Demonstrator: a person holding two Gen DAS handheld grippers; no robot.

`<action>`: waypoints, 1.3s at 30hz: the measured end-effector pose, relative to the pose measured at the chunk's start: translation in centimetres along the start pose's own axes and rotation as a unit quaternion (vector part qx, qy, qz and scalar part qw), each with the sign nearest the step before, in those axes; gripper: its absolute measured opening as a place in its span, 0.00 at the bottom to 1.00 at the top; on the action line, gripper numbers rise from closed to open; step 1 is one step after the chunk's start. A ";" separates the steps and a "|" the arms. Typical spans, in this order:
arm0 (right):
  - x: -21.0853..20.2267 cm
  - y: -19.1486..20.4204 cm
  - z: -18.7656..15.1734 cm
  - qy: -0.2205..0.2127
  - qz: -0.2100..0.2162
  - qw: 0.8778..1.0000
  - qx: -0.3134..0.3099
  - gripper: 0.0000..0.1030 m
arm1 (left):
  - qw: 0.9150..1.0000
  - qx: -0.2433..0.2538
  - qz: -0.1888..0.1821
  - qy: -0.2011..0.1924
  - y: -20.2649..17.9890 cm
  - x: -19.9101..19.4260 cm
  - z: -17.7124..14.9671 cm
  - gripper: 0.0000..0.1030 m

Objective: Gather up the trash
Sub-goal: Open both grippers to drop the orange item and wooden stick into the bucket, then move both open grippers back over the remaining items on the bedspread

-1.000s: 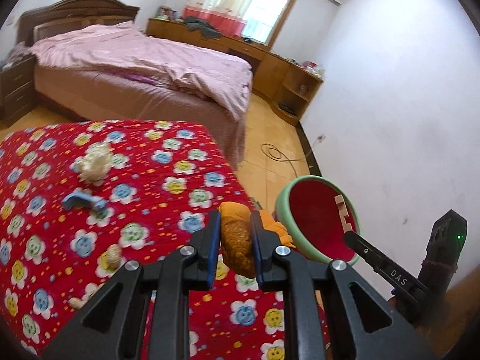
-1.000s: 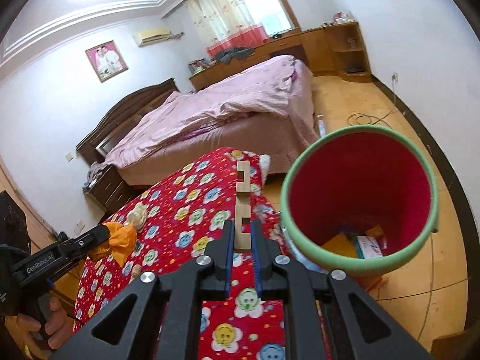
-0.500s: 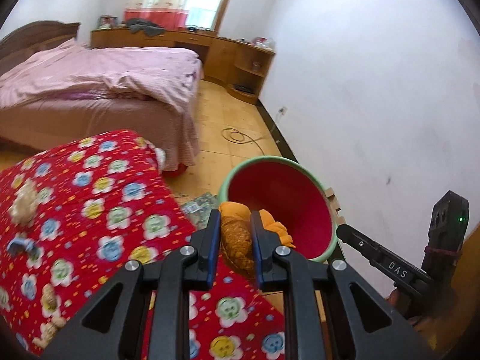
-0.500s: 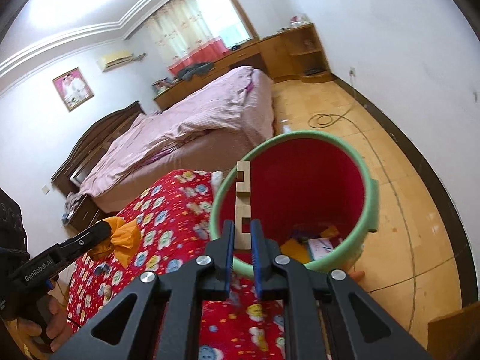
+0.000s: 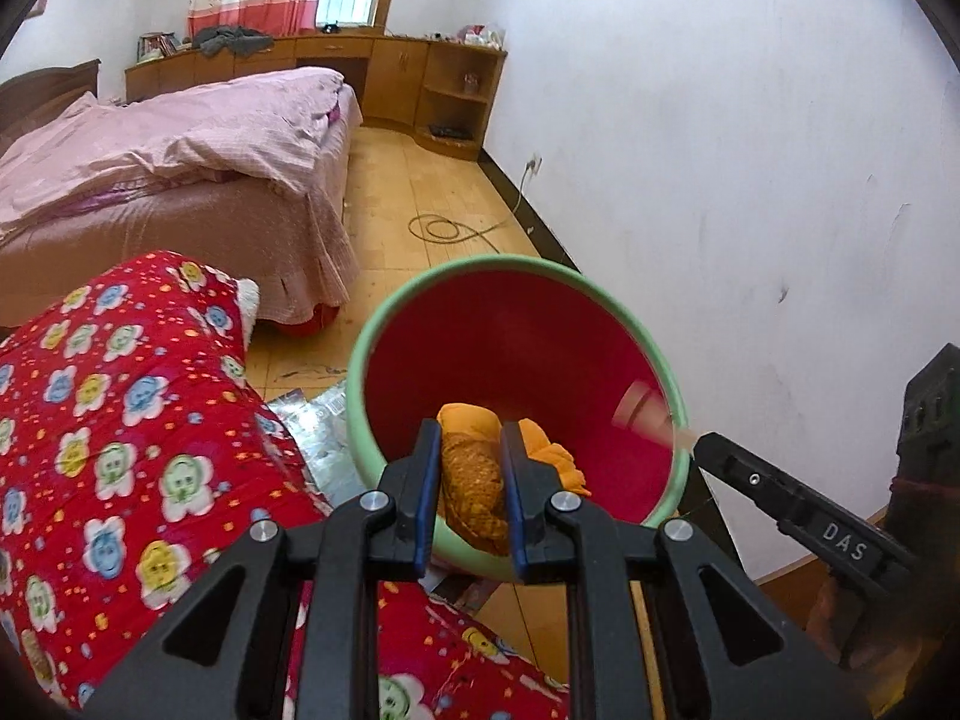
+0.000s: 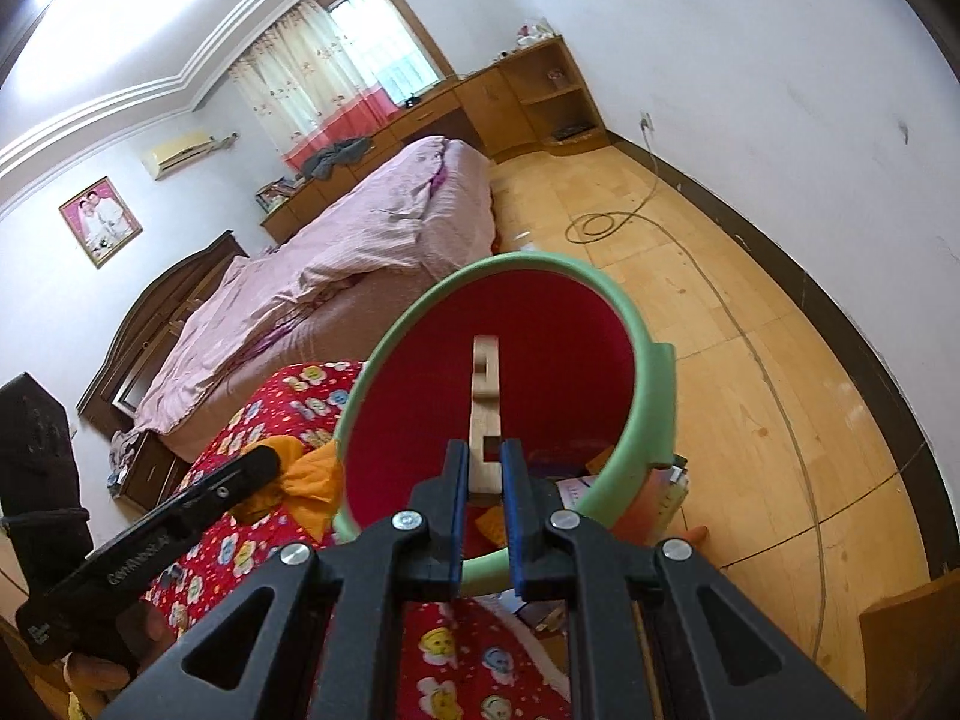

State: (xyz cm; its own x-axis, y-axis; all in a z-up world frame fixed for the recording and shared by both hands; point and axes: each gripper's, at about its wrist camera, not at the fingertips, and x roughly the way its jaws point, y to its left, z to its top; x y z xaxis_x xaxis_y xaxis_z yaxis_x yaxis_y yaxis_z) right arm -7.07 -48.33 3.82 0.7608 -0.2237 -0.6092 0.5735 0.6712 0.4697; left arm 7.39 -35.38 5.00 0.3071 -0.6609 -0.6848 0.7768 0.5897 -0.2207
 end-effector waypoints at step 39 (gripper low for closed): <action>0.2 5.4 -0.8 0.017 0.043 0.998 -0.043 0.57 | 0.990 -0.097 0.092 -0.053 7.8 -8.6 -2.4 0.49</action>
State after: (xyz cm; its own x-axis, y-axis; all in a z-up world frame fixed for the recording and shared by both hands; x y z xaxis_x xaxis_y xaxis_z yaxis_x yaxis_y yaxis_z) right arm -4.09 -44.20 5.72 0.7939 -0.1398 -0.5917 0.4776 0.7456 0.4647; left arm 9.50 -23.97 7.55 0.4978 -0.5720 -0.6519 0.5845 0.7766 -0.2351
